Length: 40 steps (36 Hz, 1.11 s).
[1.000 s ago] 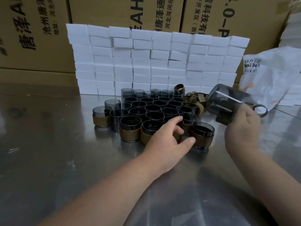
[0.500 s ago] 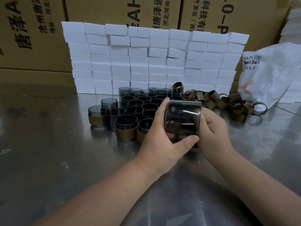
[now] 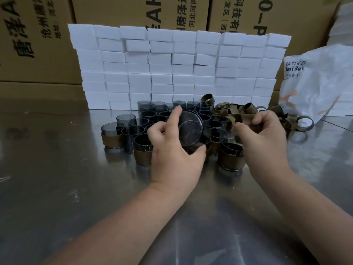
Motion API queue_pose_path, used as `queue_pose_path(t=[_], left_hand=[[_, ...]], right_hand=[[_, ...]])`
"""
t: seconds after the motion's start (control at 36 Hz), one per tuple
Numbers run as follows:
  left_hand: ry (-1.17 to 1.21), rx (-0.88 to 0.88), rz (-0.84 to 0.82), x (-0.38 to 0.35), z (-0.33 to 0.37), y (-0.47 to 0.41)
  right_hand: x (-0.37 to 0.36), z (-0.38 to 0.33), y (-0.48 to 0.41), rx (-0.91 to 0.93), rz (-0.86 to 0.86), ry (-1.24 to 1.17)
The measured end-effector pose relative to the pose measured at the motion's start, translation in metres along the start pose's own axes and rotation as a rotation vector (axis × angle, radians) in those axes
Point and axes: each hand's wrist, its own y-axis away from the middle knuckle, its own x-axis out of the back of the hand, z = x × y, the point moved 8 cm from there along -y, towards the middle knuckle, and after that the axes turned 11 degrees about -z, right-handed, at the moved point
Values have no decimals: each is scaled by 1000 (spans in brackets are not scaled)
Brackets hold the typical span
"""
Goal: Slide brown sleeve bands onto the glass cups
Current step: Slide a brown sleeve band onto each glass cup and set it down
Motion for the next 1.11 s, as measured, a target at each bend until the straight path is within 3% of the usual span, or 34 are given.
queue_pose_path(t=[0.17, 0.31, 0.5, 0.61, 0.75, 1.11], left_hand=[[-57, -61, -59, -4, 9, 3], [-79, -83, -83, -6, 14, 4], [-90, -38, -29, -2, 12, 3], [-103, -31, -4, 0, 12, 2], [-123, -53, -32, -2, 15, 3], [-122, -45, -18, 0, 16, 3]], right_hand=[[-7, -16, 3, 16, -77, -89], [-15, -18, 1, -31, -179, -296], [-23, -17, 2, -69, -243, -488], [-24, -23, 4, -42, -288, -467], [-26, -36, 17, 37, -228, -164], [-35, -28, 16, -54, -266, -234]])
